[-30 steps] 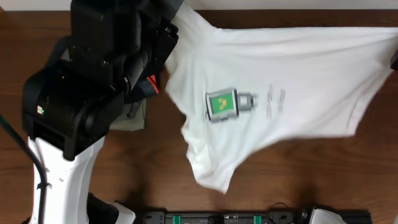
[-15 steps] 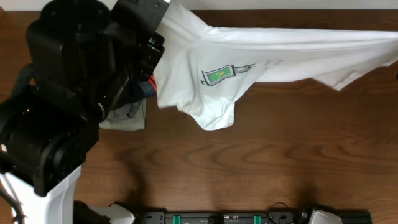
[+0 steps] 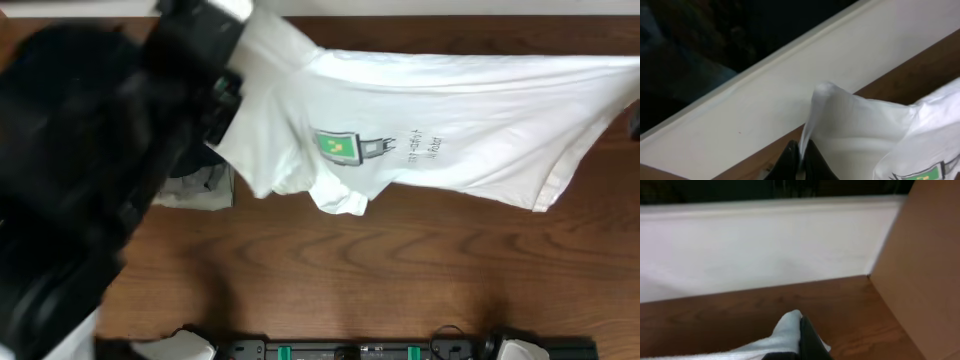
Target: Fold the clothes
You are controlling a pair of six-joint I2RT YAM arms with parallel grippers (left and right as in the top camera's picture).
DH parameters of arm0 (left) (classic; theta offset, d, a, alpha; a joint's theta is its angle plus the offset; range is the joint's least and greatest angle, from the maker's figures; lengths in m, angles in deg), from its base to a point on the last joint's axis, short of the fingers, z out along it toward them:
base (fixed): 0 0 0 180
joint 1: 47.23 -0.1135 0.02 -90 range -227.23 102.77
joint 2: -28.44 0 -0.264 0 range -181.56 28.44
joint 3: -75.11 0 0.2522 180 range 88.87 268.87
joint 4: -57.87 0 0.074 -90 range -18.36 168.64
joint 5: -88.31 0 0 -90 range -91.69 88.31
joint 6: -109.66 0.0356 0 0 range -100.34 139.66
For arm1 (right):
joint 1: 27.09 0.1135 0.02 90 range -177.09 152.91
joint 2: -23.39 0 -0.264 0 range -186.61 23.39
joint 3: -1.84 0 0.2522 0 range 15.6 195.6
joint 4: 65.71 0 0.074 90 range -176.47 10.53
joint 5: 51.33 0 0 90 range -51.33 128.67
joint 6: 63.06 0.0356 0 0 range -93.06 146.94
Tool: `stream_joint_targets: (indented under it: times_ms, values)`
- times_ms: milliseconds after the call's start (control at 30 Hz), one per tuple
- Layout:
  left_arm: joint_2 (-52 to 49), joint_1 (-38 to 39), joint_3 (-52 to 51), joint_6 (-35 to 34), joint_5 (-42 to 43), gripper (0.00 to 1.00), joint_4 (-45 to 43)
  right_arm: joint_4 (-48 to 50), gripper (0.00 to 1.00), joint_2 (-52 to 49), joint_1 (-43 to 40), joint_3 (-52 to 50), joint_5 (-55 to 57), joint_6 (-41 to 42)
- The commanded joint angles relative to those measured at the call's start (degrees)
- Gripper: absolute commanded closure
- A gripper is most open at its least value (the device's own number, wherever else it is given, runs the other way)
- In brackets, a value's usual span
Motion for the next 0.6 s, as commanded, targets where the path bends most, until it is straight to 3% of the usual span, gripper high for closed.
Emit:
stream_joint_targets:
  times_ms: [0, 233, 433, 567]
  values:
    - [8.4, 0.1, 1.1, -0.5, 2.2, 0.94, 0.5, 1.0, 0.99, 5.6, -0.8, 0.5, -1.0, 1.1]
    - [9.8, 0.1, 0.4, -0.2, 2.2, 0.94, 2.1, 1.6, 0.99, 5.8, -0.8, 0.3, -0.8, 2.7]
    - [0.1, -1.0, 0.1, 1.0, 1.8, 0.94, 0.5, 1.0, 0.99, -1.3, -0.8, 0.3, -1.6, 3.2]
    - [-10.1, -3.9, 0.1, 1.4, 1.8, 0.94, -5.7, 3.1, 0.99, -8.9, -0.8, 0.3, -3.7, 3.1]
